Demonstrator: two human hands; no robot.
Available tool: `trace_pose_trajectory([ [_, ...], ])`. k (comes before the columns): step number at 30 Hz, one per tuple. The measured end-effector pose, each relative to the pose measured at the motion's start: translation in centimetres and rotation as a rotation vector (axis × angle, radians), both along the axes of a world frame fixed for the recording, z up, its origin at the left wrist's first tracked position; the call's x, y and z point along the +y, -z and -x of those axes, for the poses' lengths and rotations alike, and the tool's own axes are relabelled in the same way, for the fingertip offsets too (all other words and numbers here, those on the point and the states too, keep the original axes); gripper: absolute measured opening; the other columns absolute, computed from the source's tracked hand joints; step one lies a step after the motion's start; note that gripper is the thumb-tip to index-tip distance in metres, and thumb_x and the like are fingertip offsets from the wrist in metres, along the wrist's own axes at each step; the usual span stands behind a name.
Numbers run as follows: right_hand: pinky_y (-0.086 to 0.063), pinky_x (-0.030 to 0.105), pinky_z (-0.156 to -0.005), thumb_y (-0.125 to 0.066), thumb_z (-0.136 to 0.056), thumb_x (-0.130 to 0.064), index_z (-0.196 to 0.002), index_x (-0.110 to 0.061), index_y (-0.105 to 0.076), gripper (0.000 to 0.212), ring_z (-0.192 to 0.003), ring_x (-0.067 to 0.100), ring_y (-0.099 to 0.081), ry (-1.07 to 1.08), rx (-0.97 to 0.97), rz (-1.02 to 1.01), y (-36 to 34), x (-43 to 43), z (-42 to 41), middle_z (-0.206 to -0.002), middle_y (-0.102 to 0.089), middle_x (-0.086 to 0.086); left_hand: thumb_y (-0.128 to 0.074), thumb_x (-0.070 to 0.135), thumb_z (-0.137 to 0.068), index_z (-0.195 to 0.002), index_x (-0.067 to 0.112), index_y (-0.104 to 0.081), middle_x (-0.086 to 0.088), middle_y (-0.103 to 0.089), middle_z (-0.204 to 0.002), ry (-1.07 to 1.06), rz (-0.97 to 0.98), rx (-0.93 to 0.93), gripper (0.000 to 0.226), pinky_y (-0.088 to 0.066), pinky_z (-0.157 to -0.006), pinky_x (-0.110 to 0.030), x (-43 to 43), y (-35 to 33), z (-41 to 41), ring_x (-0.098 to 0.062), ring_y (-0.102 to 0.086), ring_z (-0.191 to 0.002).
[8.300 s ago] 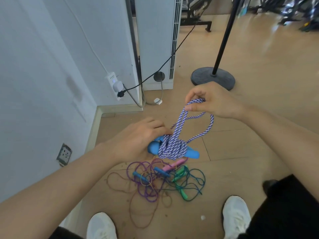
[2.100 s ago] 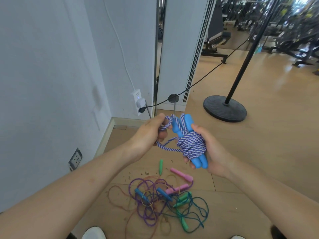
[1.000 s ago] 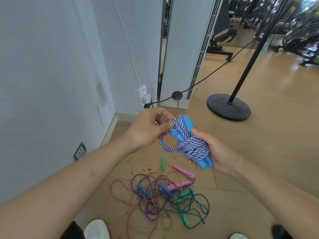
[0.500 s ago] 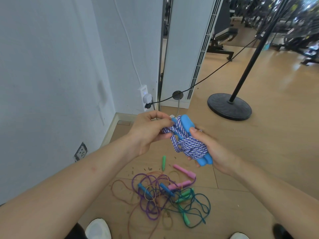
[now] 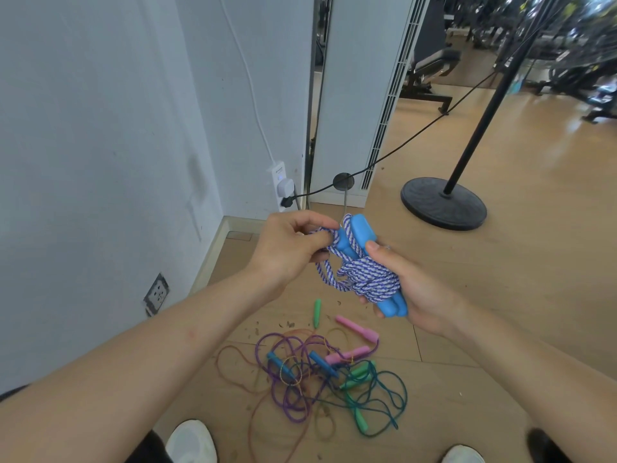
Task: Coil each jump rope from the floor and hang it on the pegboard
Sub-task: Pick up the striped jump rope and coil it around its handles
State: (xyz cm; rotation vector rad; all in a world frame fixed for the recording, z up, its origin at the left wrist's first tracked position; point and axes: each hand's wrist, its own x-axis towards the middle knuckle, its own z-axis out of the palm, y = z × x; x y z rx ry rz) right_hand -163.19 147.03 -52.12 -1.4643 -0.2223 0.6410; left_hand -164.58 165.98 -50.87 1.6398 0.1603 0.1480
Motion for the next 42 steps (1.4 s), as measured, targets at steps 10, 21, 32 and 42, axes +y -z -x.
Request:
trace_pose_trajectory([
  [10,-0.050,0.026,-0.050,-0.061,-0.095,-0.026,-0.118,-0.019,-0.064,0.024,-0.065,0.022,-0.064,0.047,0.022,0.047,1.3,0.1,-0.7,-0.091,-0.071,0.009,-0.056,0.014,-0.098,-0.085,0.027,-0.053,0.003,-0.058,-0.093,-0.029,-0.376,-0.132,0.019,-0.043,-0.062,-0.021,0.9,0.8,-0.8,-0.006,-0.056,-0.067],
  [21,-0.057,0.041,-0.077,-0.068,-0.091,-0.024,-0.113,-0.021,-0.065,0.022,-0.083,0.022,-0.069,0.067,-0.210,0.388,4.0,0.1,-1.9,-0.103,-0.073,0.010,-0.060,-0.004,-0.091,-0.090,0.007,-0.064,-0.022,-0.063,-0.080,0.281,-0.295,-0.226,0.012,-0.061,-0.064,-0.039,0.1,-0.2,0.3,-0.037,-0.065,-0.073],
  [32,-0.051,0.027,-0.079,-0.076,-0.084,-0.024,-0.118,-0.020,-0.062,0.037,-0.087,0.010,-0.064,-0.229,-0.583,0.579,4.1,-0.3,-2.4,-0.101,-0.069,-0.003,-0.070,0.009,-0.086,-0.086,0.015,-0.078,-0.002,-0.073,-0.074,0.138,-0.511,-0.176,0.011,-0.062,-0.066,-0.040,0.9,-0.5,-0.5,-0.022,-0.069,-0.066],
  [42,-0.053,0.041,-0.097,-0.080,-0.071,-0.047,-0.140,-0.041,-0.047,0.077,-0.111,0.010,-0.062,-0.277,-0.514,0.544,3.3,-0.8,-3.6,-0.131,-0.058,-0.007,-0.063,0.001,-0.087,-0.085,0.003,-0.068,-0.009,-0.070,-0.077,0.353,-0.177,-0.009,0.006,-0.056,-0.073,-0.025,0.2,-2.3,-0.1,-0.012,-0.065,-0.079],
])
